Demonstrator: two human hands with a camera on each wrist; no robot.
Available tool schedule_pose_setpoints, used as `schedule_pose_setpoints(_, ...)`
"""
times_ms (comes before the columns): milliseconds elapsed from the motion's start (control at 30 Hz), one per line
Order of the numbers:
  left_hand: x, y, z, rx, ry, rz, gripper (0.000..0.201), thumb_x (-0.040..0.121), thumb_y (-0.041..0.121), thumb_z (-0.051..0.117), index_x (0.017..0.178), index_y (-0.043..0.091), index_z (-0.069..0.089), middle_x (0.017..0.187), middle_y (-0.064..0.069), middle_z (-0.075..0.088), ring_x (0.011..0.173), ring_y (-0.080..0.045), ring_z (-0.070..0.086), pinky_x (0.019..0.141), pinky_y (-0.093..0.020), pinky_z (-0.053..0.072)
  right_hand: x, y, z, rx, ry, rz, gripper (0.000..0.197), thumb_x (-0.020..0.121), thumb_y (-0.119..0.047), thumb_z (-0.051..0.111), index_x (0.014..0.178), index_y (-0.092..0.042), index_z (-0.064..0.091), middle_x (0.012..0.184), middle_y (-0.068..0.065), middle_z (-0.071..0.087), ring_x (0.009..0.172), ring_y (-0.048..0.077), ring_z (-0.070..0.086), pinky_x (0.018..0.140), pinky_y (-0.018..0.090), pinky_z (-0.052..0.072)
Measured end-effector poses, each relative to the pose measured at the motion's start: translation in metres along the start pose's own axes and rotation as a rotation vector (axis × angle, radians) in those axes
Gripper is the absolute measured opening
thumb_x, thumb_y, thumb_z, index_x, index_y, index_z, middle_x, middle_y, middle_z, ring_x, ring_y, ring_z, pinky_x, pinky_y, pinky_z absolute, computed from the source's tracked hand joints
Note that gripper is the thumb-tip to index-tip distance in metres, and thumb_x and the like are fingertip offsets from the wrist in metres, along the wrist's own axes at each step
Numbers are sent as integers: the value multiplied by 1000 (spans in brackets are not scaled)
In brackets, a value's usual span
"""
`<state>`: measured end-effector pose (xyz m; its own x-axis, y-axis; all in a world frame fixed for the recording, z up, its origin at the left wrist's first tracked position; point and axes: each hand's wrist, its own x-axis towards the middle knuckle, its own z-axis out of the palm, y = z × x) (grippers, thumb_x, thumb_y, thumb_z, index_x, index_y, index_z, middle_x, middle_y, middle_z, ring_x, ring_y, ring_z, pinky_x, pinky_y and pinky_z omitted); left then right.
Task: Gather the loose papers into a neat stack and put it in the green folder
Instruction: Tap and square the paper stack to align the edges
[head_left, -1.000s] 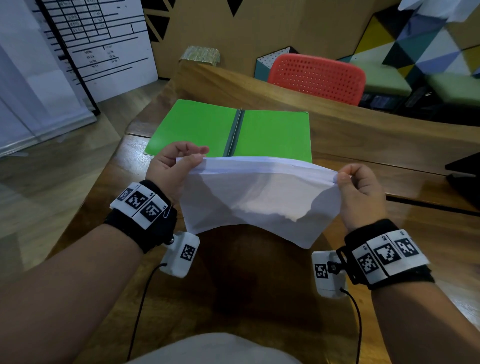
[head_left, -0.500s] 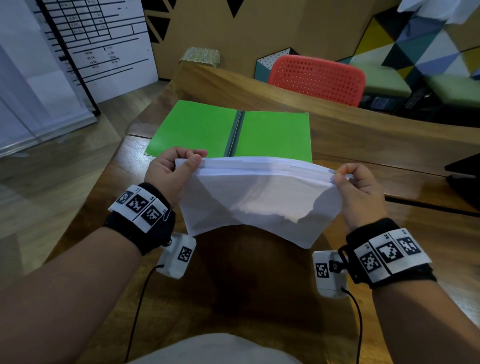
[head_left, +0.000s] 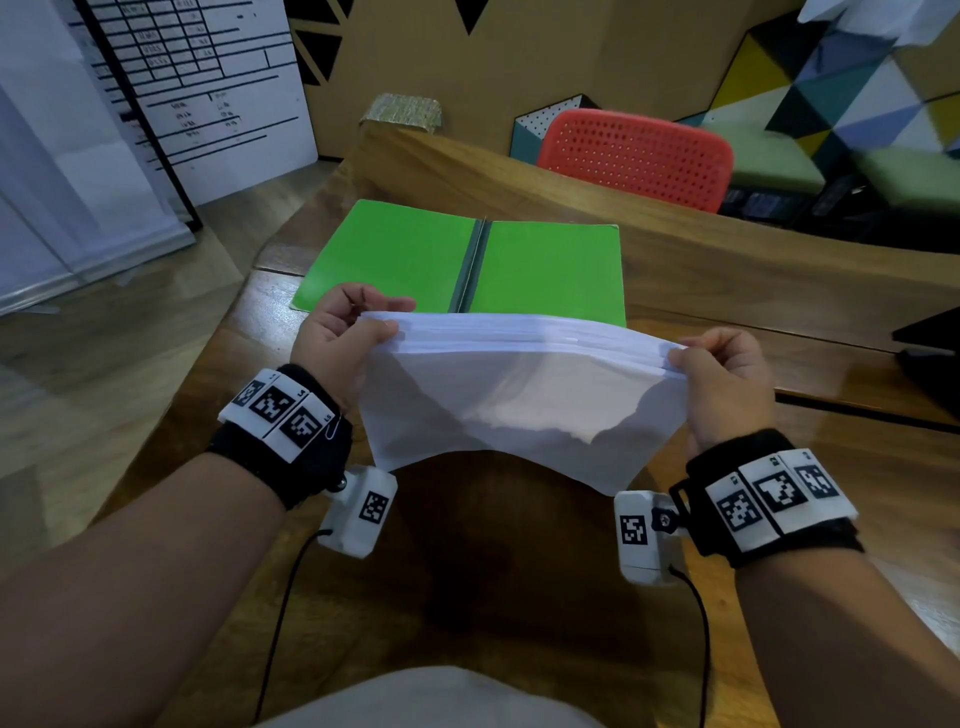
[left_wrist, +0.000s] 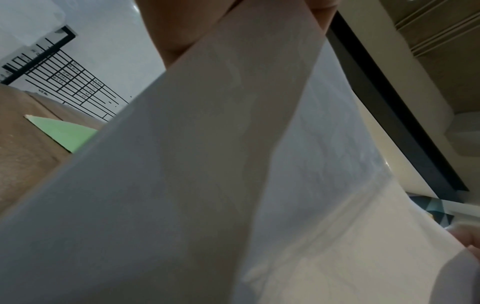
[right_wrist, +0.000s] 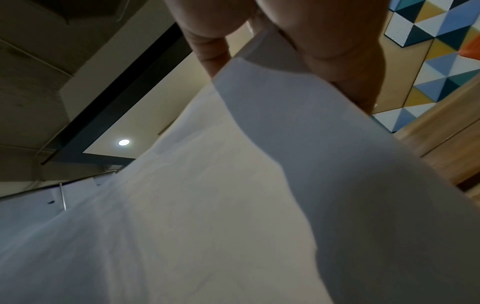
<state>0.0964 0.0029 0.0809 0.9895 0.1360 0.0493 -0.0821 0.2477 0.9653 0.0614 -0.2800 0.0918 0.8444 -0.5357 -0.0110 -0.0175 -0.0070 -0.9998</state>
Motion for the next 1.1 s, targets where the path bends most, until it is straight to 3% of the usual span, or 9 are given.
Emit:
schedule_pose_setpoints(300, 6, -2, -5, 47, -10, -83, 20, 69, 7, 60, 77, 25, 54, 64, 3, 65, 46, -4, 59, 45, -16, 48, -1, 1, -3, 141, -32, 27, 18, 85, -13, 60, 82, -26, 49, 82, -3, 50, 78, 17, 48, 78, 35, 42)
schedule_pose_setpoints(367, 4, -3, -7, 69, -13, -73, 11, 75, 28, 67, 77, 28, 56, 63, 5, 62, 49, -7, 58, 48, -19, 49, -2, 2, -7, 216, -93, 71, 35, 68, -47, 74, 87, -28, 50, 88, -2, 52, 83, 18, 50, 79, 38, 44)
schedule_pose_setpoints(433, 2, -6, -12, 88, -100, -73, 57, 44, 63, 79, 83, 29, 55, 64, 7, 68, 57, -9, 63, 51, -26, 54, -5, 7, -11, 241, -207, 66, 81, 30, -68, 80, 95, -30, 49, 94, -1, 54, 78, 12, 61, 68, 29, 53)
schedule_pose_setpoints(533, -3, -13, -17, 67, -206, -63, 91, 16, 66, 82, 92, 26, 52, 72, 7, 70, 62, -5, 68, 52, -22, 55, -12, 17, -16, 273, -305, 52, 92, 26, -51, 89, 104, -27, 47, 96, -3, 60, 75, 4, 69, 62, 19, 56)
schedule_pose_setpoints(667, -11, -17, -9, 214, -115, -61, 43, 34, 31, 91, 67, 29, 64, 61, 11, 67, 61, -8, 63, 59, -25, 55, -20, 19, -6, 66, -157, 8, 34, 75, 0, 69, 96, -21, 52, 89, -5, 60, 83, 12, 60, 71, 20, 52)
schedule_pose_setpoints(767, -13, -12, 2, 281, -22, -58, 28, 62, 2, 80, 55, 20, 60, 47, 11, 64, 52, -9, 59, 57, -25, 51, -22, 15, 0, 33, -84, -26, 28, 81, 0, 65, 79, -26, 53, 82, -5, 60, 76, 9, 58, 77, 29, 49)
schedule_pose_setpoints(867, -12, -8, 1, 289, -15, -25, 29, 56, 7, 81, 54, 24, 58, 44, 12, 60, 45, -3, 50, 46, -16, 44, -21, 16, -4, 55, -51, -50, 29, 80, -2, 66, 81, -28, 52, 85, -7, 59, 78, 8, 57, 74, 23, 50)
schedule_pose_setpoints(1000, -14, -8, -2, 366, -37, -89, 32, 57, 6, 84, 62, 24, 57, 66, 3, 61, 63, -14, 55, 58, -24, 51, -23, 25, -6, 58, -67, -10, 37, 76, 4, 68, 83, -27, 49, 82, -6, 57, 72, 5, 55, 57, 7, 49)
schedule_pose_setpoints(1100, -16, -6, 0, 378, -22, -135, 29, 58, 7, 83, 57, 26, 61, 71, -4, 63, 72, -22, 59, 69, -35, 54, -24, 26, -7, 101, -91, 34, 30, 77, 1, 68, 81, -25, 56, 82, -4, 62, 74, 8, 59, 65, 16, 52)
